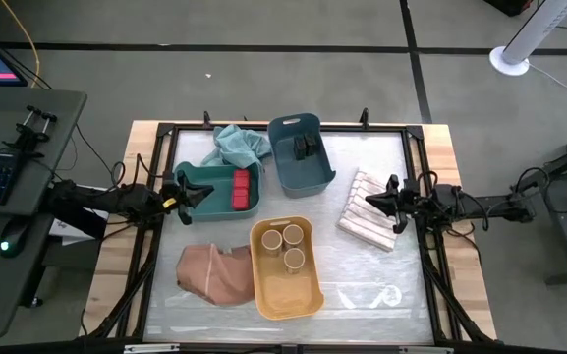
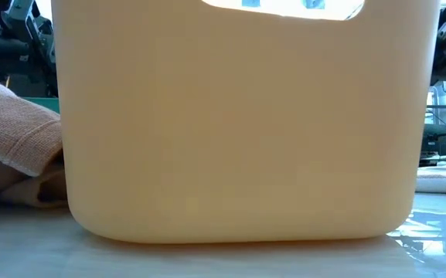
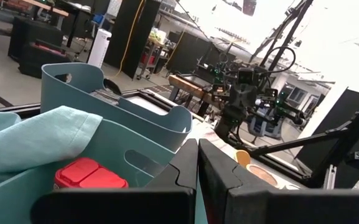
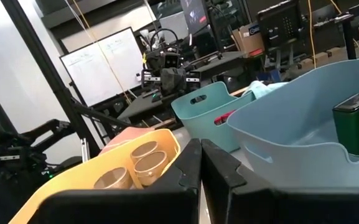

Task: Sort spices by type
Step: Return to Home Position

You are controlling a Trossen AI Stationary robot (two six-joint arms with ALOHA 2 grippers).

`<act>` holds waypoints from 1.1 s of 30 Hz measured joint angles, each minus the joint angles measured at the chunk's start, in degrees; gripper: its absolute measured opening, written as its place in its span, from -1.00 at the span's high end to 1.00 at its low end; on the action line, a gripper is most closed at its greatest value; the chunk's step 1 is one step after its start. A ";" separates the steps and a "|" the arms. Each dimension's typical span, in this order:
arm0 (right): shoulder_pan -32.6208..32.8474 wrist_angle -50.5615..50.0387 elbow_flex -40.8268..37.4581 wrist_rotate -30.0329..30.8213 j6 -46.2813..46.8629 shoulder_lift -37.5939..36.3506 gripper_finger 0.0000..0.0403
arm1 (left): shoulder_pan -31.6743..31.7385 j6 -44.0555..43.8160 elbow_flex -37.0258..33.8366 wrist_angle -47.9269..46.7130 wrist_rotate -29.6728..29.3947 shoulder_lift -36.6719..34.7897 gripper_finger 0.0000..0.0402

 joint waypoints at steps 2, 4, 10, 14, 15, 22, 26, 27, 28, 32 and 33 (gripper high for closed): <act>0.00 -0.40 0.00 -0.02 0.00 0.00 1.00 | 0.00 0.00 0.00 0.00 0.02 0.00 1.00; 0.00 -0.79 -0.01 -0.09 0.00 0.00 1.00 | 0.00 0.00 0.00 -0.01 0.00 0.00 1.00; 0.22 -2.62 -0.02 -5.31 -3.78 0.00 1.00 | 0.00 0.00 0.00 -0.02 0.00 0.00 1.00; 0.22 -3.01 -0.02 -7.09 -19.98 0.00 1.00 | 0.00 0.00 0.00 -0.02 0.00 0.00 1.00; 0.22 -2.99 -0.02 -7.05 -21.41 0.00 1.00 | 0.00 0.00 0.00 -0.02 0.00 0.00 1.00; 0.22 -2.99 -0.02 -7.14 -18.29 0.00 1.00 | 0.00 0.00 0.00 -0.04 0.00 0.00 1.00; 0.22 -2.96 -0.02 -7.16 -22.27 0.00 1.00 | 0.02 0.00 0.00 -0.04 0.00 0.00 1.00; 0.21 -2.96 -0.02 -7.14 -22.90 0.00 1.00 | 0.00 0.00 0.00 -0.04 0.00 0.00 1.00; 0.22 -2.95 -0.03 -7.14 -23.23 0.00 1.00 | 0.00 0.00 0.00 -0.04 0.00 0.00 1.00; 0.20 -2.94 -0.04 -7.14 -23.00 0.17 1.00 | 0.00 0.00 0.00 -0.04 0.00 0.00 1.00; 0.20 -2.88 -0.04 -7.14 -22.97 0.45 1.00 | 0.00 0.00 0.00 -0.04 0.00 0.00 1.00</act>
